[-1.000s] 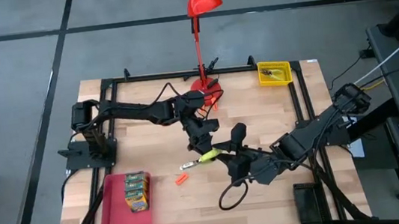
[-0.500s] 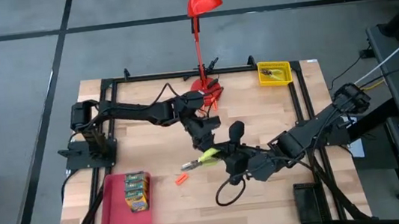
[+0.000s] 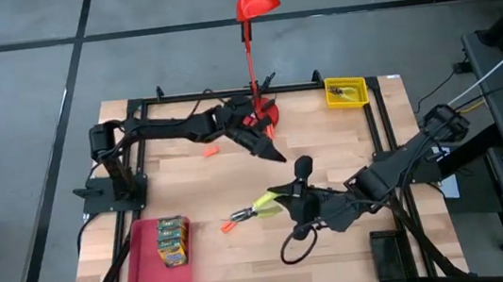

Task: Pick & Place School Supplies
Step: Put the green hole puncher into the yellow bin

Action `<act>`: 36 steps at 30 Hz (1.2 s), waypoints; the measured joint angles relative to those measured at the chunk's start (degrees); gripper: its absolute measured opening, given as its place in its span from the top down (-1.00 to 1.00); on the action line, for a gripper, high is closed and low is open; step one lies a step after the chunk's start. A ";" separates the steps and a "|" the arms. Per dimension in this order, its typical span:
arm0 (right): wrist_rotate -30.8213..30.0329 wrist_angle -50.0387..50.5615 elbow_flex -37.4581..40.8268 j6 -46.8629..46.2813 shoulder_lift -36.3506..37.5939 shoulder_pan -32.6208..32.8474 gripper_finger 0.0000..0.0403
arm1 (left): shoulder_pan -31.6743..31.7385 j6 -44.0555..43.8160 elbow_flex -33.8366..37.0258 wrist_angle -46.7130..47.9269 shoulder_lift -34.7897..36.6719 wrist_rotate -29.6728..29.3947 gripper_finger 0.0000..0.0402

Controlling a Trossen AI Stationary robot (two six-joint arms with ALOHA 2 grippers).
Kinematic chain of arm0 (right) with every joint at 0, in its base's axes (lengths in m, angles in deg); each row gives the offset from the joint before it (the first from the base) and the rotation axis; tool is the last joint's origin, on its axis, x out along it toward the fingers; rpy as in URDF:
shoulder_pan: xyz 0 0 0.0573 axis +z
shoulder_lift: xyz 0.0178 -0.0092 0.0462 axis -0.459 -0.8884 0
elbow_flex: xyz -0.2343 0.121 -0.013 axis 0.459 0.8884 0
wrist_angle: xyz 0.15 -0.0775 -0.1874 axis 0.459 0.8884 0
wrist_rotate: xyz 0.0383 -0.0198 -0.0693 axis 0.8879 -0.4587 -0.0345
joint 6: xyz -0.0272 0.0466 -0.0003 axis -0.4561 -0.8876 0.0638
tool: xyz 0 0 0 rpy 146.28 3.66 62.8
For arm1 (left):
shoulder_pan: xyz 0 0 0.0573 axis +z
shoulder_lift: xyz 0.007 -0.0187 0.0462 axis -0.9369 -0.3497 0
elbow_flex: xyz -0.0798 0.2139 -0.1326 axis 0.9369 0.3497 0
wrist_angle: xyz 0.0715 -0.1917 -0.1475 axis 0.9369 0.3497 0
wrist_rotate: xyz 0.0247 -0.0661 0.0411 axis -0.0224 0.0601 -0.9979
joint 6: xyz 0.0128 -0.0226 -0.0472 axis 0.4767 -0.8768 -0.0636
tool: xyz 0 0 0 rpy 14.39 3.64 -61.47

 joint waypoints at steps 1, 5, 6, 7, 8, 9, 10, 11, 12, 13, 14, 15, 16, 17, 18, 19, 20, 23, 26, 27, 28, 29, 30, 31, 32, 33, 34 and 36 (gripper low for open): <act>-0.05 0.53 0.00 -1.50 0.28 0.02 0.79 | 0.85 2.59 0.00 1.31 0.25 -0.55 0.14; -1.30 6.27 0.00 -8.39 1.48 0.02 0.79 | 3.90 14.09 0.00 8.94 2.73 -1.67 0.20; -1.95 8.60 0.00 -10.68 1.88 0.09 0.79 | 4.49 17.12 0.00 11.80 3.36 -1.56 0.21; -2.54 11.10 0.00 -13.08 2.39 0.11 0.79 | 4.89 19.60 0.00 15.28 4.15 -1.41 0.22; -3.25 13.83 0.00 -16.01 3.00 0.15 0.79 | 5.21 22.15 0.06 18.75 5.15 -0.93 0.23; -3.83 16.34 0.02 -18.77 3.84 0.17 0.79 | 5.51 24.94 0.09 22.33 6.51 -0.56 0.24; -4.43 18.85 0.02 -21.41 4.81 0.20 0.79 | 5.67 27.60 0.09 25.51 8.10 -0.61 0.24; -5.54 21.06 0.02 -23.70 5.98 0.16 0.79 | 5.81 30.24 0.09 28.60 9.88 -0.95 0.25; -6.89 22.82 0.02 -25.53 7.29 0.04 0.79 | 6.06 32.63 0.32 31.17 11.84 -1.40 0.26; -8.08 24.11 0.02 -26.86 8.61 -0.14 0.79 | 6.27 34.43 0.85 32.60 13.92 -1.80 0.26; -8.80 25.26 0.02 -27.96 9.89 -0.63 0.79 | 6.43 35.66 1.51 33.31 16.05 -2.20 0.27; -8.73 26.32 0.06 -28.82 11.01 -1.57 0.79 | 6.66 36.31 2.22 34.13 18.21 -2.65 0.27; -8.49 26.29 0.62 -29.84 12.05 -2.82 0.79 | 6.86 36.75 3.16 34.57 20.69 -3.40 0.28; -7.77 25.99 1.55 -31.71 13.14 -4.40 0.79 | 6.81 37.10 4.14 34.70 23.05 -4.61 0.29; -7.39 26.05 2.81 -34.11 14.23 -6.00 0.79 | 6.71 37.64 5.30 34.75 25.48 -5.92 0.29; -7.05 25.81 4.37 -36.77 15.33 -7.82 0.79 | 6.36 38.24 6.68 34.94 28.05 -7.19 0.30; -6.67 24.90 6.01 -39.63 16.38 -9.77 0.79 | 5.75 38.57 8.17 34.84 30.66 -8.84 0.31; -2.95 21.25 11.52 -47.90 18.73 -16.48 0.79 | 3.10 37.78 13.01 32.98 38.70 -15.09 0.33; 3.34 21.18 15.79 -58.38 19.33 -24.22 0.79 | 0.47 34.91 17.53 31.42 45.86 -20.52 0.36; 5.06 21.86 17.05 -61.40 19.49 -27.15 0.79 | -0.36 34.09 18.87 31.20 47.84 -22.22 0.37; 6.10 22.34 18.29 -63.39 19.54 -30.04 0.79 | -1.16 33.29 20.13 30.97 49.76 -23.77 0.38; 7.14 22.93 19.44 -65.30 19.65 -32.85 0.79 | -1.96 32.30 21.26 30.15 51.39 -25.52 0.39; 8.30 23.83 20.78 -67.39 20.10 -35.38 0.79 | -2.73 31.79 22.17 28.98 52.82 -26.66 0.40; 9.21 24.52 22.17 -69.09 20.69 -37.81 0.79 | -3.45 31.43 22.96 28.19 54.11 -27.88 0.41; 9.95 24.28 23.43 -70.64 21.39 -39.99 0.79 | -4.14 31.25 23.55 27.69 55.17 -29.17 0.42; 11.03 23.73 24.87 -72.22 22.37 -42.01 0.79 | -4.78 31.24 24.02 26.81 55.92 -30.12 0.43; 12.18 24.01 26.29 -73.41 23.47 -43.91 0.79 | -5.27 31.33 24.32 26.21 56.49 -31.00 0.43; 14.28 23.93 28.71 -75.03 25.66 -47.47 0.79 | -6.03 32.26 24.65 26.34 57.18 -32.15 0.45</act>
